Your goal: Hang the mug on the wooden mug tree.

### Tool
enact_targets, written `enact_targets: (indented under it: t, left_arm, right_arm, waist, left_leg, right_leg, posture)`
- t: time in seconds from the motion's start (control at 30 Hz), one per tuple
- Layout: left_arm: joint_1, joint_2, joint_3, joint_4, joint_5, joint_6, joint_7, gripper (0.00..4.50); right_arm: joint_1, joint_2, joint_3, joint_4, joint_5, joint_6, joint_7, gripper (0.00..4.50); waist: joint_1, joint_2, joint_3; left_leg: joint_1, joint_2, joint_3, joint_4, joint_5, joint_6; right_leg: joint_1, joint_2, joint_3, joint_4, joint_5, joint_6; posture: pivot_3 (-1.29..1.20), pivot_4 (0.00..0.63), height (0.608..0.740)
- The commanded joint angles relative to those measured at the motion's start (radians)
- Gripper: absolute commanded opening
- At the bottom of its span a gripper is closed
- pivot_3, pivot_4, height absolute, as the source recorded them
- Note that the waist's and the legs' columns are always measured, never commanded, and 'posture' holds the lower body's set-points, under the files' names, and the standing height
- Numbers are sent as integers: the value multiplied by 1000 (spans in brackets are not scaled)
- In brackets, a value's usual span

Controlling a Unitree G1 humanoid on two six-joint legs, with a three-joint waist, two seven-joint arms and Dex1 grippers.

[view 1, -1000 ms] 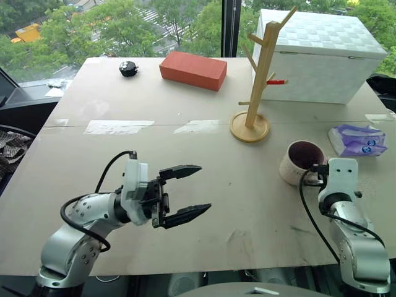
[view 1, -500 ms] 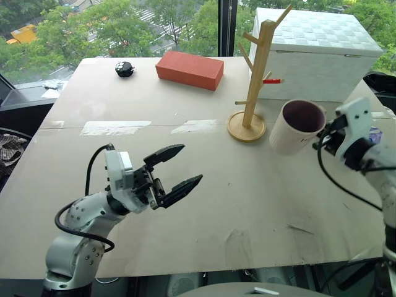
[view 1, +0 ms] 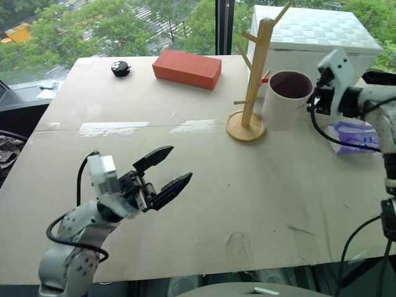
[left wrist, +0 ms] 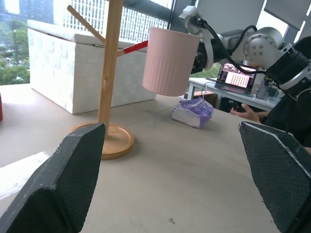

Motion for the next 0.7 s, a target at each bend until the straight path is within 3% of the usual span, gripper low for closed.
enact_targets:
  t: [0.03,0.4,0.47,0.5,0.67,0.7]
  left_arm:
    - [31,-24,28,-87,-17,-52,16,4500]
    - [94,-74,-3,-153,38,-98,106,4500]
    - [86,-74,1,-134,34,-105,102,4500]
    - [79,-73,1,-127,34,-106,101,4500]
    - [63,-76,23,-89,24,-133,91,4500]
    - [66,-77,26,-83,25,-139,87,4500]
  right_arm:
    - [-107,21,18,126,-52,-103,48,43]
    - [-352,157,117,557,-198,-260,193,43]
    - [-353,174,129,621,-230,-312,208,594]
    - [-348,178,121,638,-237,-331,191,648]
    - [-243,102,23,547,-211,-453,149,2811]
    - [-200,74,-13,499,-183,-461,164,2811]
  waist:
    - [3,0,0]
    - [2,1,0]
    - [1,1,0]
    - [1,1,0]
    - [7,1,1]
    - [10,1,1]
  left_leg:
    - [0,0,0,0,0,0]
    - [0,0,0,0,0,0]
    - [0,0,0,0,0,0]
    - [1,0,0,0,0,0]
    - [0,0,0,0,0,0]
    - [-1,-1,0,0,0,0]
  right_leg:
    - [0,0,0,0,0,0]
    - [0,-1,-1,1,0,0]
    - [0,-1,-1,1,0,-1]
    - [0,-1,-1,2,0,-1]
    - [0,-2,-1,2,0,-1]
    - [0,-2,-1,2,0,0]
  posture:
    - [0,150,740]
    - [0,150,740]
    - [0,150,740]
    - [0,150,740]
    - [0,150,740]
    - [0,150,740]
